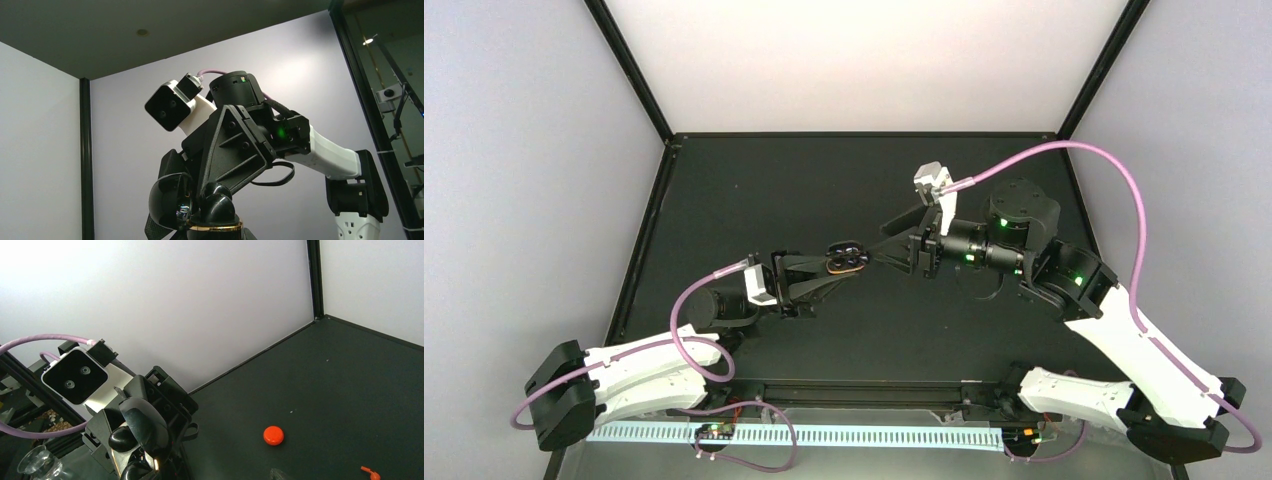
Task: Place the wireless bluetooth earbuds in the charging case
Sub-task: Place the earbud in the charging case.
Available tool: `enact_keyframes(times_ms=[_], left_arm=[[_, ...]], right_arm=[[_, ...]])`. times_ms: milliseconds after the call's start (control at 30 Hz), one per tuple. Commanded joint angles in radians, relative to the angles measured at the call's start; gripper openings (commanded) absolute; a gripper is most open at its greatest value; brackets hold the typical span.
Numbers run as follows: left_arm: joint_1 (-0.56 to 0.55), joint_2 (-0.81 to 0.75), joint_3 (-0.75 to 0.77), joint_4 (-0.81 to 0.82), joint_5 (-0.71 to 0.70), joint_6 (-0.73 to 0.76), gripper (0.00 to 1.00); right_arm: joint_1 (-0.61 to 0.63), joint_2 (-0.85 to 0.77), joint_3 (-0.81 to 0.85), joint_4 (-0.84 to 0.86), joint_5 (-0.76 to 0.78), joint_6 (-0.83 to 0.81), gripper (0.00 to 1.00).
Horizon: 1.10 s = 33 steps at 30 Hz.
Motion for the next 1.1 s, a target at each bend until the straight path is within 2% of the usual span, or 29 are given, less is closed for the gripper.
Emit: enact_keyframes(times_ms=[0,1067], left_arm=[[-0.005,0.013,0.038,0.037,-0.028,0.008,0.02],[-0.005,0.047,0.042,0.064,-0.031,-0.013,0.01]], right_arm=[[0.012,-0.01,0.032,-0.008,-0.002,-0.013,0.56],[0.011,-0.011,0.007,0.05,-0.103,0.031,0.57]])
